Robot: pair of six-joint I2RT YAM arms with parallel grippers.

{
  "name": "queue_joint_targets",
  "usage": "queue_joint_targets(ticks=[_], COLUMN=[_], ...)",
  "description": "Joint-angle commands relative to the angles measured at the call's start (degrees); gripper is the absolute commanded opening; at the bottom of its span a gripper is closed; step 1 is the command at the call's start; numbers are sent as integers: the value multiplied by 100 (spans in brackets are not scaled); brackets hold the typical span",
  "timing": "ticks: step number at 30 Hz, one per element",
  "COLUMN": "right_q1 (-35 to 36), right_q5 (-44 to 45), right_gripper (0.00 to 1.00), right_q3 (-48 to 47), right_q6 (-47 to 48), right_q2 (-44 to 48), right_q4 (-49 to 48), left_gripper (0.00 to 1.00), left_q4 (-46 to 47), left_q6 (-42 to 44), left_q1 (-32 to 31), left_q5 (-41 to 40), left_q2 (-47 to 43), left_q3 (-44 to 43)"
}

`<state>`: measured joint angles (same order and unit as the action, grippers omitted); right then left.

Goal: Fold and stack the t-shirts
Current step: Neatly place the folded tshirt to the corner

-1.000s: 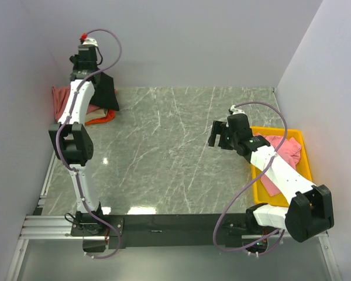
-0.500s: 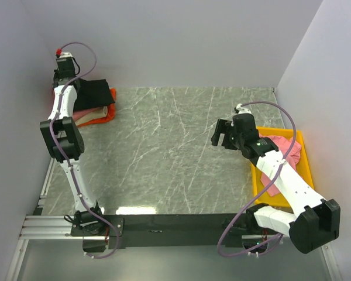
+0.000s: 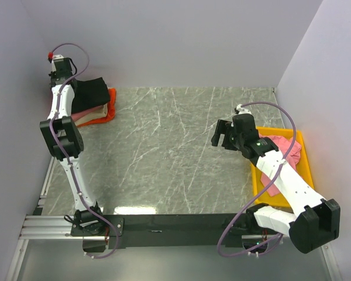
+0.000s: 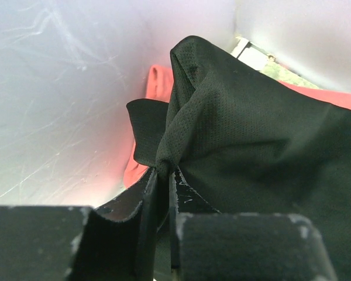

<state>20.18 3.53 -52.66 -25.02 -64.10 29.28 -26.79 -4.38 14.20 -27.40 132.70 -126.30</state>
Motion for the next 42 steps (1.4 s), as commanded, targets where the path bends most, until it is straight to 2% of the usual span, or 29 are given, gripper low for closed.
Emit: queue_joint_targets(ticks=[1,3,4,6,7,8,15,17,19,24,29,34,42], right_q1=[-41,-50,-41,-41,-41,-32,-32,-41,-41,-41,-32,-41,-41], right_q5=[113,104,95,78,86,95,86,165,209,227,350,289,218], right_gripper=[95,95,95,95,95,95,95,95,95,95,96,96,97], right_q3=[-157,-130,-130,-121,-130,-130,-112,-113,-95,19,107,300,230], right_q6=[-47,-47,-39,-21,-21,-21,-21,-47,-117,-118,-126,-162,-135], right_q2=[108,134,134,169,169,178,318,336,380,521,591,618,363], right_q4=[8,-1,-1,-1,8,17,-19,-18,-18,-54,8,-115,-150], left_gripper=[12,13,21,49,80,97,99,99,99,99,99,99,99], left_q4=[-54,-177,-187,-152,-117,-108,-529,-617,-513,181,-45,-204,94], left_q6=[-265,-309,-291,-265,-282,-300,-914,-1231,-1511,-1803,-2022,-2251,-2532], left_q1=[127,162,171,162,171,163,145,93,5,-531,-751,-760,-752], left_q5=[-336,-381,-328,-240,-222,-196,708,1261,1700,2150,2809,2950,3152], left_q2=[-131,-122,-139,-244,-289,-341,-929,-1245,-1509,-2135,-1513,-896,-386], left_q3=[-421,-509,-501,-396,-352,-325,-544,-492,-186,807,598,475,1353])
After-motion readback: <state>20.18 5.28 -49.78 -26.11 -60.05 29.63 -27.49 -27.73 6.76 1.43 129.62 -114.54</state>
